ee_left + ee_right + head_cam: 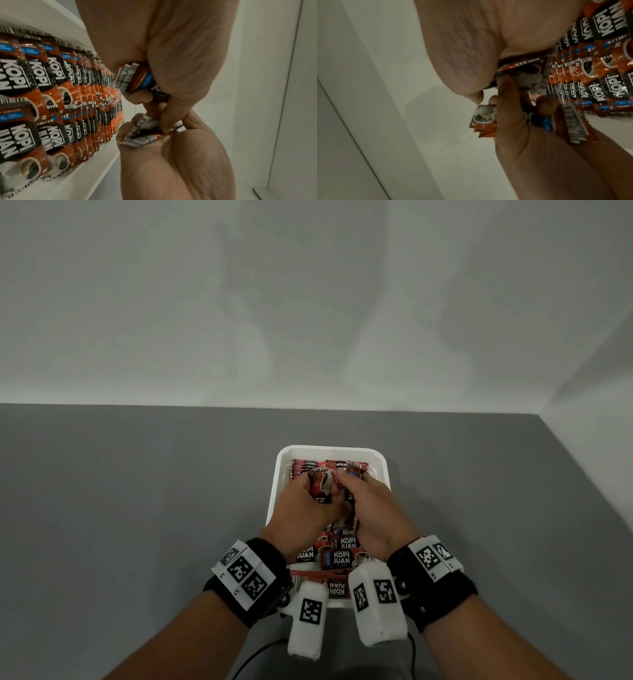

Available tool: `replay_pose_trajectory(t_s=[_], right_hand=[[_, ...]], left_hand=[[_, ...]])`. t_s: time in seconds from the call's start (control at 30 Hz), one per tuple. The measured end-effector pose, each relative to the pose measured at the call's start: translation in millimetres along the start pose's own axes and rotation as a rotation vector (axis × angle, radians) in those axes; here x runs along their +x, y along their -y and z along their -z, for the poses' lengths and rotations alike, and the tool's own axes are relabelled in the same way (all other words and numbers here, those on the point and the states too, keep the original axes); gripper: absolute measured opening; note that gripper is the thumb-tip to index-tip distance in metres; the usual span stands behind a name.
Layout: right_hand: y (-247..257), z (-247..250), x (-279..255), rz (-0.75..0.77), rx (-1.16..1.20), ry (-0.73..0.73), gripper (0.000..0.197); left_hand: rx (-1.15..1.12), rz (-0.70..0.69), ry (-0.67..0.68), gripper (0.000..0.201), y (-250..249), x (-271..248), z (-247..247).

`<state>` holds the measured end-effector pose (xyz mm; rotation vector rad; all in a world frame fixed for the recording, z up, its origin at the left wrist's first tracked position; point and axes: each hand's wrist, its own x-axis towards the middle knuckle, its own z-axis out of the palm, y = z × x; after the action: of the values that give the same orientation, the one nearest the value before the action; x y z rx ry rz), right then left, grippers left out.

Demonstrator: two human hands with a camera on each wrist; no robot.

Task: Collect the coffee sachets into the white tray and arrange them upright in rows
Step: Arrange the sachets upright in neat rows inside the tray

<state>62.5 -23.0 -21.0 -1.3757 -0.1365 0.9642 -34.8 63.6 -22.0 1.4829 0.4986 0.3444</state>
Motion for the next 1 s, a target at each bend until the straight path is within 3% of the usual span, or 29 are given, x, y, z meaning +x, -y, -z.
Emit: replay_pose_trajectory(t_s=[0.23,0.33,0.4,0.5,0.6,0.67,0.8,0.9,1.0], right_hand=[[19.4,7.7,-8.2,0.135,-0.065,0.043,0.016],[23.9,16.1,-3.8,0.206,-0.259,0.071,0.010],[22.9,21.0,1.2,0.211,-0.301,-0.014,0.006],[20.6,27.7,3.9,0.214,-0.293,-0.119,0.009],[16.6,34.2,1.3,0.293,-0.567,-0.151,0.017],[19.9,33.1,-6.5,0.364,-0.714,-0.124,0.029],[21.9,22.4,-13.9,0.491,-1.028,0.095,0.044],[1.7,16.7,-1.6,0.508,-1.286,0.128,0.034],[-2.1,13.3,1.6,0.513,-1.221,0.087,0.012]], left_hand=[[-0.447,0.365,0.077,0.025,-3.4,-0.5,9.0],[-0.380,0.342,0.064,0.015,-3.5,0.1,12.8],[-0.330,0.310,0.063,0.010,-1.9,0.7,15.3],[-0.266,0.269,-0.055,0.004,-2.5,1.5,20.5],[-0.214,0.210,-0.144,0.007,-5.1,2.4,22.8],[-0.191,0.202,-0.113,0.015,-6.9,3.8,23.4],[-0.155,0.230,0.006,0.014,-11.5,3.6,20.6],[-0.166,0.268,0.041,0.008,-11.5,3.2,17.4],[-0.375,0.402,-0.008,0.025,-7.0,4.9,19.4]])
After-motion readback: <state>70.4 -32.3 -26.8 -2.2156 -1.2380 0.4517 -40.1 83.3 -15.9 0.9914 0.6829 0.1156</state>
